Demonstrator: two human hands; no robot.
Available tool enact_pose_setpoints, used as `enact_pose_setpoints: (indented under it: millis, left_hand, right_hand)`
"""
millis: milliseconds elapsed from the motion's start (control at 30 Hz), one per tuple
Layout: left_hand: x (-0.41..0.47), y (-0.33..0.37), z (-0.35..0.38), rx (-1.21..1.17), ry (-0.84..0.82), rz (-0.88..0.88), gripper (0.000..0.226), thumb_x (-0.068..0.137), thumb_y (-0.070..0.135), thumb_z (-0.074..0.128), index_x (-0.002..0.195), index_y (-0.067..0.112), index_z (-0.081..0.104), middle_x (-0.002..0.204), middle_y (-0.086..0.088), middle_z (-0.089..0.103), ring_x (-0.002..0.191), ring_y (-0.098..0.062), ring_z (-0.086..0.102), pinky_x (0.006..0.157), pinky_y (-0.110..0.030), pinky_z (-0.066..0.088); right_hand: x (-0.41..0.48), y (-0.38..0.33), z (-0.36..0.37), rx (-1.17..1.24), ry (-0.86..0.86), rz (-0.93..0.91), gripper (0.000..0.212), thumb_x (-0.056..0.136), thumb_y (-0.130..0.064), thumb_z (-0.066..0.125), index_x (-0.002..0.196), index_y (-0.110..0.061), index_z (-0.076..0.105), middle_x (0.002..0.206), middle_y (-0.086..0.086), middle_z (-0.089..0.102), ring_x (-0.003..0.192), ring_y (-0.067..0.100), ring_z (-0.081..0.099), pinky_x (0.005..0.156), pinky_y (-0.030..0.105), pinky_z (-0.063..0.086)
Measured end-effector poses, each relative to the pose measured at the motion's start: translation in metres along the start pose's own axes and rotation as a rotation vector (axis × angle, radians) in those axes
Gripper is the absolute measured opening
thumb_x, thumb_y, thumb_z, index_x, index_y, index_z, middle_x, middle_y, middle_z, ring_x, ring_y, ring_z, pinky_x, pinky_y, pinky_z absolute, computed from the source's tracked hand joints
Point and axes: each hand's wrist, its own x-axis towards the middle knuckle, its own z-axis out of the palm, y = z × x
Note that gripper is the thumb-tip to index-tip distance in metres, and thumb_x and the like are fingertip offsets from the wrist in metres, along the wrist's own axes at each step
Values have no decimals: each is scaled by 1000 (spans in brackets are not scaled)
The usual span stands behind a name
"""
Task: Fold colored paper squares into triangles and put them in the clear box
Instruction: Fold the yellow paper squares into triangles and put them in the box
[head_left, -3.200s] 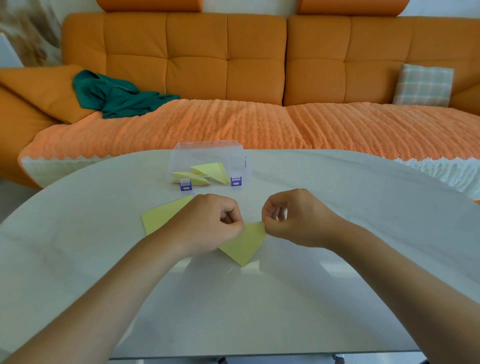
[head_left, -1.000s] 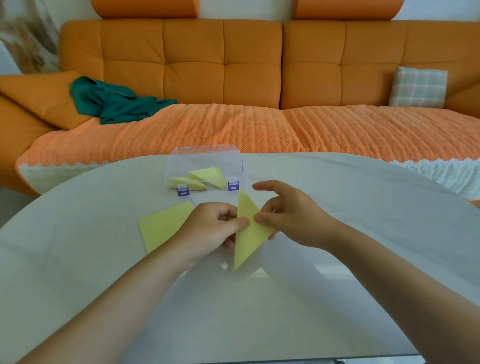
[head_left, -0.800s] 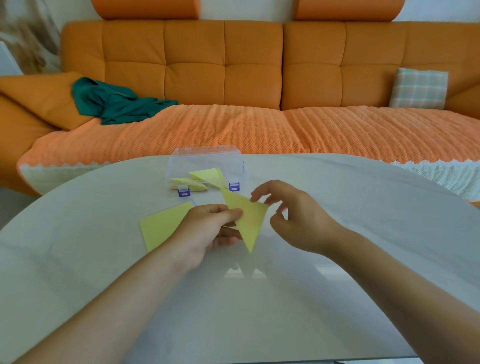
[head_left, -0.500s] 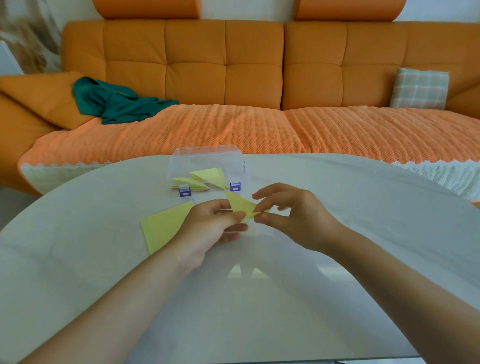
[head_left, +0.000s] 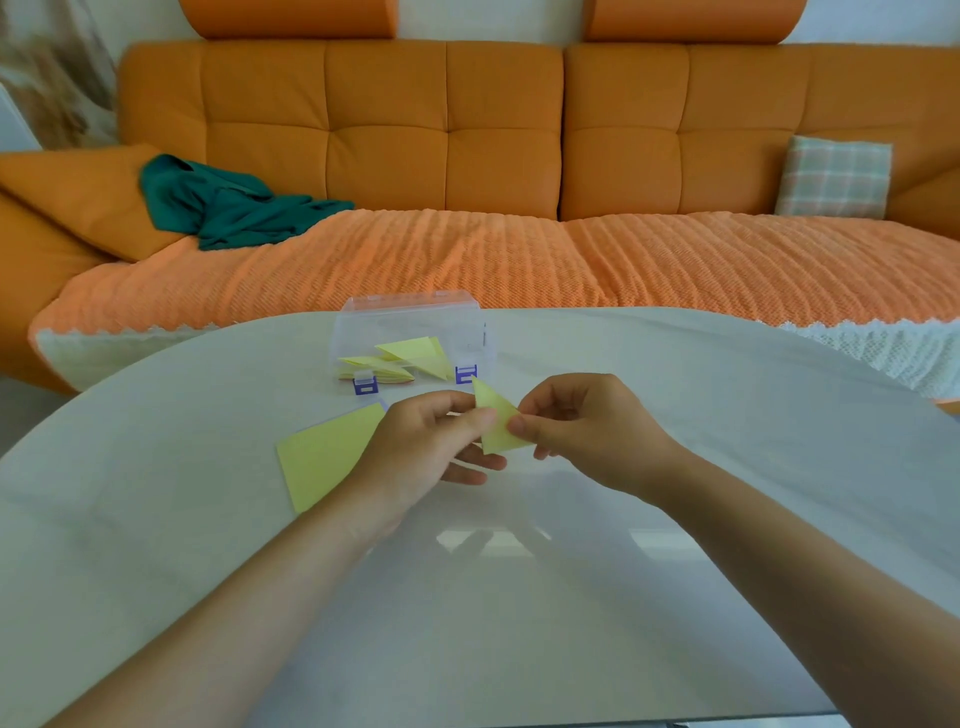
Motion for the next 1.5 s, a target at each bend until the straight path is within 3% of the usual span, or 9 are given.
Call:
enact_pose_setpoints:
  millis: [200, 400, 500, 600, 833, 967, 1267, 1400, 1500]
  left_hand:
    - [0, -7, 4, -13, 52, 22, 11, 97, 15, 63, 101, 11, 72, 89, -7, 78, 81, -25, 76, 62, -25, 59]
    - [1, -7, 0, 39, -6, 39, 11, 96, 15, 63, 96, 13, 73, 89, -7, 78, 83, -23, 76, 65, -27, 60]
    - [2, -4, -6, 94, -2, 113, 19, 92, 8, 67, 108, 19, 71, 84, -1, 76, 79, -17, 74, 69, -29, 60]
    - [2, 3, -14, 114, -11, 174, 30, 90, 3, 68, 114, 22, 70, 80, -5, 74, 77, -20, 73, 67, -27, 59]
    - [-3, 8, -18, 157, -3, 161, 20, 87, -1, 71, 88, 17, 78, 69, -5, 75, 60, -13, 72, 53, -13, 51]
    - [-2, 8, -19, 175, -3, 165, 25, 83, 0, 74, 79, 24, 81, 70, -9, 74, 63, -18, 72, 59, -24, 58]
    - [4, -5, -15, 402, 58, 78, 10, 79, 17, 81, 75, 26, 79, 67, -4, 73, 54, -11, 64, 55, -23, 55]
    - [5, -14, -11, 626, 24, 90, 11, 78, 23, 77, 73, 32, 76, 68, 14, 72, 56, 3, 61, 54, -11, 43]
    - [5, -18, -8, 744, 24, 105, 10, 77, 23, 75, 71, 31, 74, 68, 21, 70, 62, 7, 62, 54, -6, 40]
  right_hand:
    - [1, -1, 1, 50, 0, 19, 14, 87, -26, 76, 99, -23, 69, 75, -2, 74, 63, 13, 69, 70, 40, 59]
    - [2, 0, -4, 49, -46, 91, 12, 86, -29, 75, 78, -21, 79, 68, 6, 71, 58, 7, 61, 64, 24, 55]
    - [2, 0, -10, 45, -119, 89, 10, 86, -29, 76, 79, -22, 79, 76, 9, 73, 61, 8, 62, 64, 20, 54]
    - [2, -1, -14, 17, -197, 95, 9, 87, -29, 76, 80, -23, 79, 83, 14, 74, 65, 9, 63, 68, 21, 55]
    - [3, 1, -17, 21, -231, 113, 10, 89, -26, 74, 81, -22, 78, 83, 11, 74, 68, 10, 65, 74, 29, 55]
    - [2, 1, -15, 53, -238, 133, 11, 90, -24, 72, 81, -21, 77, 76, 1, 73, 69, 11, 67, 71, 32, 51]
    - [7, 10, -10, -124, -196, 180, 12, 85, -31, 75, 74, -27, 78, 64, -8, 67, 58, 2, 56, 49, 11, 41]
    - [10, 16, -3, -314, -191, 156, 14, 82, -35, 75, 69, -31, 74, 62, -20, 65, 59, -3, 57, 53, 13, 42]
    - [10, 17, 3, -449, -195, 137, 10, 83, -39, 72, 74, -34, 73, 76, -17, 69, 71, 3, 62, 60, 18, 47]
